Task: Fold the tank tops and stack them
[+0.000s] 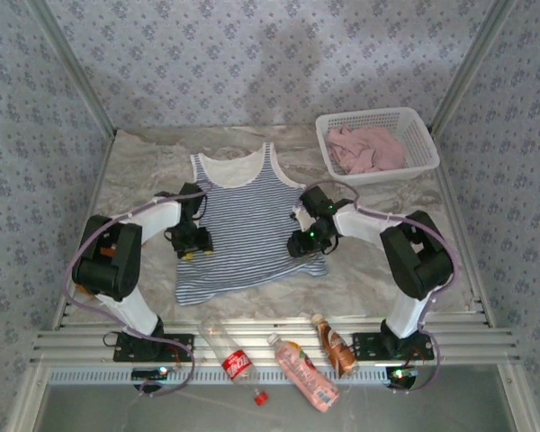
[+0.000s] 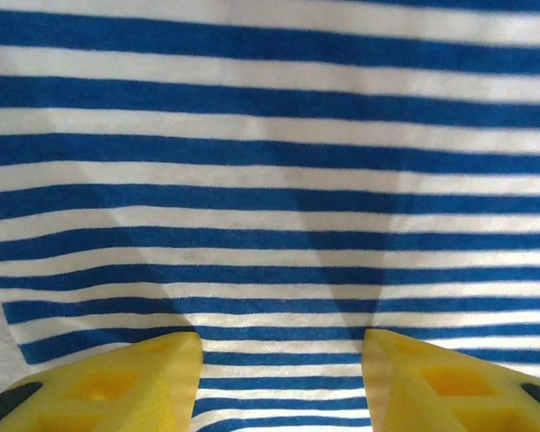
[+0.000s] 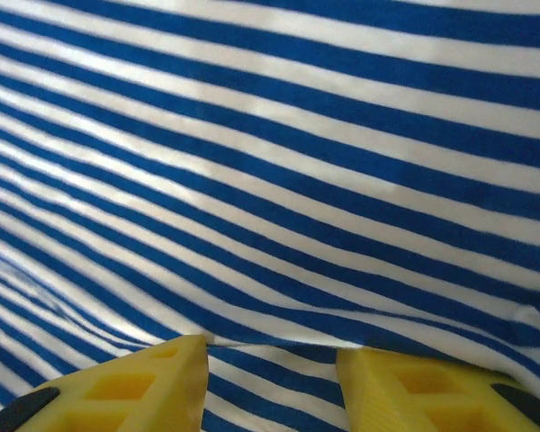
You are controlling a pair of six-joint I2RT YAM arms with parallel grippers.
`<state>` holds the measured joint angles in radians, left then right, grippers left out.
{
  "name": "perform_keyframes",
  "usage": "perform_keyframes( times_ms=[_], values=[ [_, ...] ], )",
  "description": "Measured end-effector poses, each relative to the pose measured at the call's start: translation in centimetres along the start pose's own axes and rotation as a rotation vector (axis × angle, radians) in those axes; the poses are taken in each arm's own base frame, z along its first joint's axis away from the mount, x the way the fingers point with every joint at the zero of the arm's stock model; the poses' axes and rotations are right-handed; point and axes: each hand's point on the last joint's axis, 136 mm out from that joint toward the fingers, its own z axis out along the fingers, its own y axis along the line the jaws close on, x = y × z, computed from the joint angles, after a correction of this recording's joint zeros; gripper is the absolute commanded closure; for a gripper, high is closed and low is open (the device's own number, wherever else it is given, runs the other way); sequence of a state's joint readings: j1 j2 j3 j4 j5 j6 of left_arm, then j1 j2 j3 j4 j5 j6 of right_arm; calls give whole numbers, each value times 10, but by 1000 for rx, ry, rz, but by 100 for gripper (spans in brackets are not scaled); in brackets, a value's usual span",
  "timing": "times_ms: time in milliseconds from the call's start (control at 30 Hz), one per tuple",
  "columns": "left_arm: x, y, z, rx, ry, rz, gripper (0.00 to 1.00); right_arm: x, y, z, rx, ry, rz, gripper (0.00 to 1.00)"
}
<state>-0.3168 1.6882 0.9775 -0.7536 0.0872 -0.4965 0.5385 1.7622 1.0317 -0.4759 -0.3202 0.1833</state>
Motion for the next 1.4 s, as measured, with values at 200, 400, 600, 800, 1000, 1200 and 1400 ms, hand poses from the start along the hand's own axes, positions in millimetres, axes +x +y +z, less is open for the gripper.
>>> perform_keyframes(
  times_ms=[200, 400, 600, 800, 1000, 1200, 1400],
  values=[
    [28, -32, 2, 62, -2, -20, 49, -35, -25, -2, 69, -22, -30, 52],
    [50, -58, -3, 99, 26, -13, 48, -79, -32, -6, 107, -86, -108, 50],
    [2, -57, -51, 99, -63, 16, 48, -99, -21, -24, 103, -168, -169, 48],
    [-83, -62, -69, 120, -191, 76, 48, -65, 26, -32, 15, -196, -134, 44],
    [-112, -42, -14, 67, -117, 94, 48, -13, 38, 0, -10, -80, -70, 42],
    [-108, -37, -4, 68, -121, 103, 49, -20, 20, 9, 14, -62, -33, 42],
    [-71, -25, -4, 88, -108, 50, 49, -69, -1, 12, 73, -101, -63, 42]
  ],
)
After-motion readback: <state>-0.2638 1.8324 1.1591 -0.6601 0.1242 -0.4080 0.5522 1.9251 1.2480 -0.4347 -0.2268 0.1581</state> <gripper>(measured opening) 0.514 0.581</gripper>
